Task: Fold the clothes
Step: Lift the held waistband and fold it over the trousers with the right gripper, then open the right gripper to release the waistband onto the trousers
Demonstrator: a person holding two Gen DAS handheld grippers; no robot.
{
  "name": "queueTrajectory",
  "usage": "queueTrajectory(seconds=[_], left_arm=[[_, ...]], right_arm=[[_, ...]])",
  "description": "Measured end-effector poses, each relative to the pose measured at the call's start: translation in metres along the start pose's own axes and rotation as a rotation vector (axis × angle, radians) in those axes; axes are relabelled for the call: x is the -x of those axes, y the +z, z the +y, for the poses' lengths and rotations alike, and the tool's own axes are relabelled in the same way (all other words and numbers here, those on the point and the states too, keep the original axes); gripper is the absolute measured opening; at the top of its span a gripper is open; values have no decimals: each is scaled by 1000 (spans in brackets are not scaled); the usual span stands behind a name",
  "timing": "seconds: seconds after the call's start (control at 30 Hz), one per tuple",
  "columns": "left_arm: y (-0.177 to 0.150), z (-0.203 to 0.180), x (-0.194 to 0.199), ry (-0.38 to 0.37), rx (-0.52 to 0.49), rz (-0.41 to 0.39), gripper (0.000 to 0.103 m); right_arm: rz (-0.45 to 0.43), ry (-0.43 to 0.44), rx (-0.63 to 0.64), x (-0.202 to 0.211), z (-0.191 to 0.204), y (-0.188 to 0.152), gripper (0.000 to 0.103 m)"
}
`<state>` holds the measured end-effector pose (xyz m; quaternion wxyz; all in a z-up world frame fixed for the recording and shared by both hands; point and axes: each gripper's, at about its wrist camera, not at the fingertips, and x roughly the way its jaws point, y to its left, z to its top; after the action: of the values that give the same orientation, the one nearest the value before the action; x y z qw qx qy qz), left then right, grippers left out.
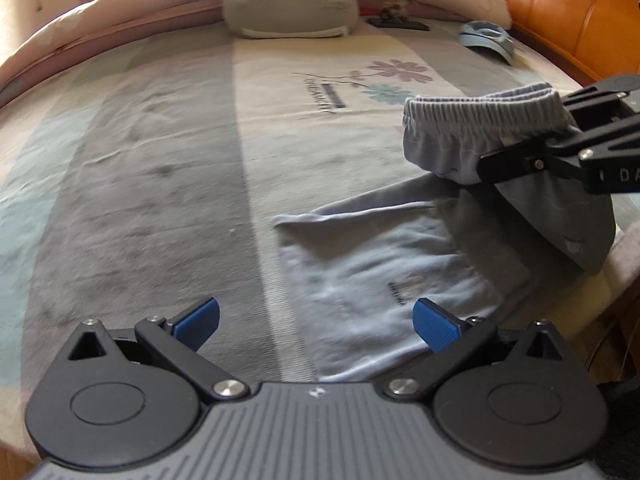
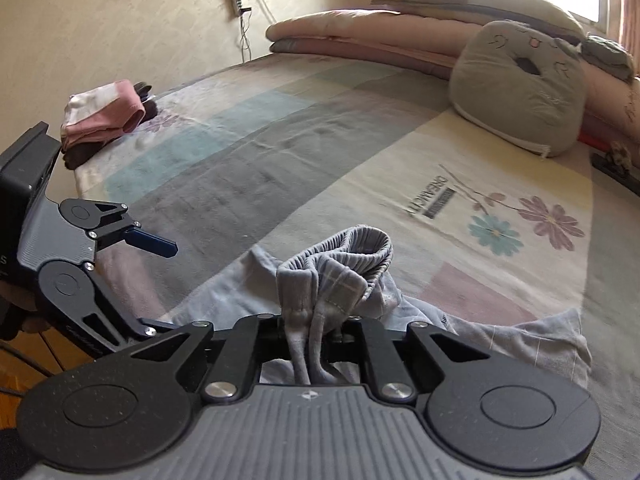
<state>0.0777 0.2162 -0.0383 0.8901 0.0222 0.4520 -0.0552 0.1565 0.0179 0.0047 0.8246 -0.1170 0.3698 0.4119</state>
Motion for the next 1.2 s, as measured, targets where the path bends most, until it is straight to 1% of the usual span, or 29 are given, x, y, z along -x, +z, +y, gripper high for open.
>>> queueTrajectory(seconds=[0.17, 0.27, 0.43, 0.53, 0.63, 0.73, 0.93, 1.07, 1.2], left_arm=[[-6, 11, 4, 25, 49, -12, 102], [-14, 19, 5, 41, 94, -9, 102], [-29, 28, 10, 65, 155, 0, 102], [-34, 33, 12, 77, 181, -3, 102], [-37, 36, 14, 85, 196, -8, 102], [-39, 39, 15, 88, 206, -14, 102], [-43, 42, 14, 87, 224, -21, 102], [-48, 46, 13, 96, 239, -14, 102], [-54, 49, 19, 101, 257, -25, 102]], right_arm=[[30, -3, 11, -19, 14, 13, 16], [53, -5, 33, -33, 22, 17, 20], [103, 3, 58, -55, 34, 19, 20], [117, 3, 87, -62, 41, 19, 20], [129, 1, 103, -64, 45, 18, 20], [130, -8, 127, -60, 51, 19, 20], [130, 3, 159, -49, 61, 19, 20], [147, 2, 170, -58, 68, 18, 20], [151, 18, 174, -65, 74, 18, 21]])
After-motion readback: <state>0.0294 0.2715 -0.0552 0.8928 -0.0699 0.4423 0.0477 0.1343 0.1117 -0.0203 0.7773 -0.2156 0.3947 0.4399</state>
